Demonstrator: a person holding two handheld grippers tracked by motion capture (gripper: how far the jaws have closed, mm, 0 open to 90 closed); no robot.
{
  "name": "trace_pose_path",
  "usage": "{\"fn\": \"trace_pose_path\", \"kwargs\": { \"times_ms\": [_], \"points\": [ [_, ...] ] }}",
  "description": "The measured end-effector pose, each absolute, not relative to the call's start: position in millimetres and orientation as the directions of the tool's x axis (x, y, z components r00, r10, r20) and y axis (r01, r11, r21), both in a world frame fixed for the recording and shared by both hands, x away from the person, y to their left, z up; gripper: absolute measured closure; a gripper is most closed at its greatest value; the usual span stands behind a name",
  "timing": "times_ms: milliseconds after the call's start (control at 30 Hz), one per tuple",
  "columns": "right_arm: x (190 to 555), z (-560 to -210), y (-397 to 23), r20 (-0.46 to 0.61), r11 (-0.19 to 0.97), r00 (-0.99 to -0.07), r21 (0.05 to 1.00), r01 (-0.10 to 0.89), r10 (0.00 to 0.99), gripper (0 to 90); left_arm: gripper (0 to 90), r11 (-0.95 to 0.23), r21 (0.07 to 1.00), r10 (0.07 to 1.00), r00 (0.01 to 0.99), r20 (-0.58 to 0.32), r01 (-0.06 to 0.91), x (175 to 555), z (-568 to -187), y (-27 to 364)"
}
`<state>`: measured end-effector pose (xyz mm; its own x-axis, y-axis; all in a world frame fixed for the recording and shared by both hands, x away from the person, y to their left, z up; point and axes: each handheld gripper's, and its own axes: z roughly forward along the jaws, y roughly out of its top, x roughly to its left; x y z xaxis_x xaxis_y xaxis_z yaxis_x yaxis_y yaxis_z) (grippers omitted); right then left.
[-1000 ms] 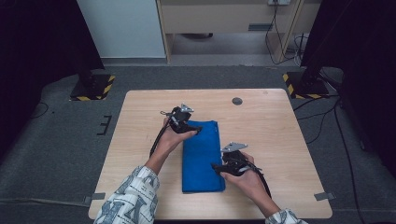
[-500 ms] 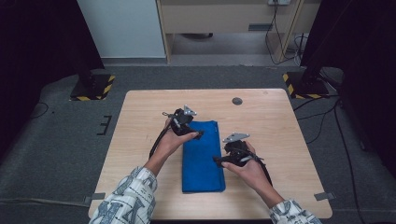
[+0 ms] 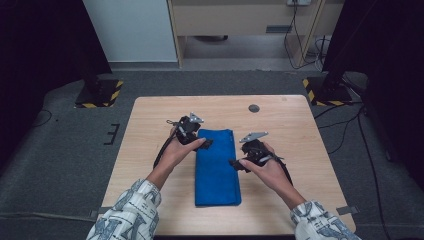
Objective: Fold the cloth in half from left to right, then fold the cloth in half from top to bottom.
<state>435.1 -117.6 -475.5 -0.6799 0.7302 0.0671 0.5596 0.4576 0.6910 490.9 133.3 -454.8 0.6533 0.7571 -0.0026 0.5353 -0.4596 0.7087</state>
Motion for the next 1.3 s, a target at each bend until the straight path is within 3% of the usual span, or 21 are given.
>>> {"fn": "trace_pose_path", "kwargs": {
  "times_ms": [533,1300],
  "points": [
    [476,-453,-115,-0.042,0.511,-0.677,0.691,0.512,0.735,15.8,8.5,-0.421,0.741,0.774,0.633,-0.007,0.523,497,-433,153],
    [539,-469,-114,-0.01,0.477,-0.64,0.676,0.562,0.768,24.6,12.7,-0.351,0.743,0.805,0.589,-0.071,0.57,534,-452,172]
  ]
}}
